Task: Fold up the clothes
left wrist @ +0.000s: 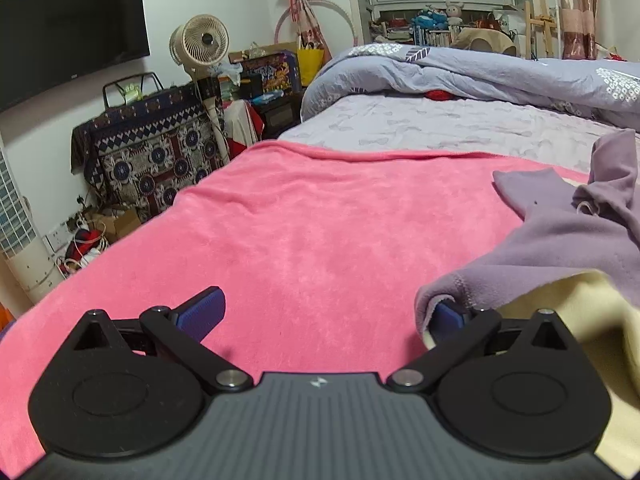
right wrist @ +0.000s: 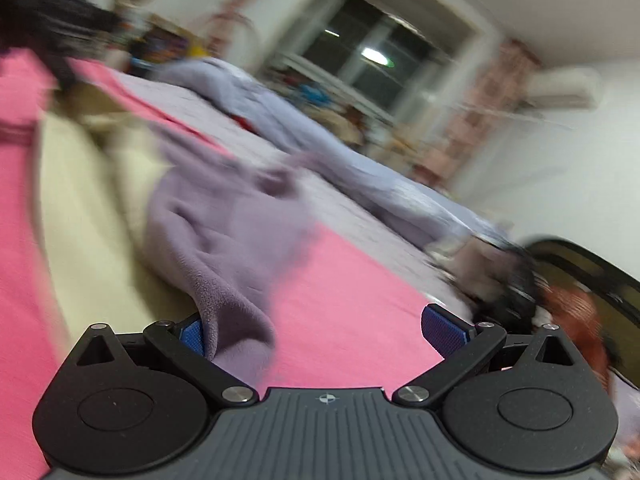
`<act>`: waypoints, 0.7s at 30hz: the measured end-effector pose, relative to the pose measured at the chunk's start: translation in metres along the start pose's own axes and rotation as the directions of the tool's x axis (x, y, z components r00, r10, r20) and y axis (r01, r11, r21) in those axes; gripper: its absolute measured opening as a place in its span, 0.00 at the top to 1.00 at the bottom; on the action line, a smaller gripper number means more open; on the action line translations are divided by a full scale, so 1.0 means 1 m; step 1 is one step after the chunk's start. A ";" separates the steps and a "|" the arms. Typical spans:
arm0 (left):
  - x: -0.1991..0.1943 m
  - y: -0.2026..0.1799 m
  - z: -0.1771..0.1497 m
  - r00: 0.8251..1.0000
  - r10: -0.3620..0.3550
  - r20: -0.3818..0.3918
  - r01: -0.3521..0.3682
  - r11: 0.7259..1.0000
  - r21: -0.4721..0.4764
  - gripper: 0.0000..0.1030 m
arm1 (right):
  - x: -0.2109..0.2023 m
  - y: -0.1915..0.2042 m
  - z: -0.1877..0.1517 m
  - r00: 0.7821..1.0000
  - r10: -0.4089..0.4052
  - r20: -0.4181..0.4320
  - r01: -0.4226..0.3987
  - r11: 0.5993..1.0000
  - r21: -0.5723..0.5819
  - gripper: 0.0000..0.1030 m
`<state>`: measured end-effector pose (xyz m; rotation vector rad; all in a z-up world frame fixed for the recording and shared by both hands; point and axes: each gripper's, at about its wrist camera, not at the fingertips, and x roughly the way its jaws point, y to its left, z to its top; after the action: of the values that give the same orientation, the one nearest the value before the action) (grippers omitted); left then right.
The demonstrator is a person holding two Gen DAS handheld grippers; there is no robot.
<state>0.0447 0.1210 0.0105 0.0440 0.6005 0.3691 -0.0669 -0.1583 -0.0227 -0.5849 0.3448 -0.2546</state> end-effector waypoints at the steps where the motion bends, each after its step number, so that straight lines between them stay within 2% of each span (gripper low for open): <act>1: -0.002 0.001 -0.003 1.000 -0.002 -0.002 0.002 1.000 0.002 0.00 | 0.006 -0.010 -0.004 0.997 -0.082 -0.015 0.082 0.997 -0.009 0.00; 2: -0.003 0.002 -0.005 1.000 -0.004 -0.004 0.004 1.000 0.004 0.00 | 0.011 -0.021 -0.009 0.991 -0.131 -0.017 0.131 0.991 -0.017 0.00; 4: -0.007 0.003 -0.012 0.999 -0.033 -0.010 0.033 0.999 0.022 0.00 | 0.019 -0.041 -0.015 0.988 -0.150 -0.035 0.150 0.988 0.017 0.00; 7: -0.020 -0.001 -0.024 0.999 -0.033 0.022 0.031 0.995 0.094 0.00 | 0.017 -0.044 -0.018 0.994 -0.111 -0.022 0.112 0.993 0.041 0.00; 9: -0.029 -0.005 -0.029 0.998 -0.036 0.051 0.028 0.989 0.143 0.00 | 0.010 -0.030 -0.020 0.994 -0.103 0.021 0.103 0.995 0.005 0.00; 12: -0.038 -0.010 -0.032 0.995 -0.049 0.089 0.029 0.976 0.214 0.00 | 0.010 -0.005 -0.019 0.999 -0.030 0.028 0.031 0.999 -0.037 0.00; 14: -0.039 -0.013 -0.032 0.993 -0.026 0.112 -0.003 0.968 0.252 0.00 | 0.011 0.006 -0.015 0.997 -0.050 0.062 0.054 0.996 -0.071 0.00; 15: -0.036 -0.015 -0.032 0.993 0.020 0.119 -0.052 0.961 0.273 0.00 | 0.018 0.004 -0.013 0.994 -0.099 0.042 0.102 0.992 -0.080 0.00; 17: -0.028 -0.009 -0.030 0.996 0.046 0.083 -0.066 0.962 0.267 0.00 | 0.033 -0.009 -0.010 0.983 -0.184 -0.008 0.184 0.981 -0.064 0.00; 19: -0.027 0.000 -0.030 0.999 0.003 0.047 -0.014 0.973 0.230 0.00 | 0.038 -0.038 -0.014 0.981 -0.192 -0.017 0.192 0.981 -0.018 0.00; 21: -0.035 0.002 -0.035 0.996 -0.069 0.052 0.054 0.969 0.239 0.00 | 0.032 -0.062 -0.021 0.981 -0.191 0.009 0.191 0.982 0.005 0.00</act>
<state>-0.0026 0.1086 0.0006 0.2649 0.5828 0.2331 -0.0545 -0.2290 -0.0114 -0.6161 0.2792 -0.4373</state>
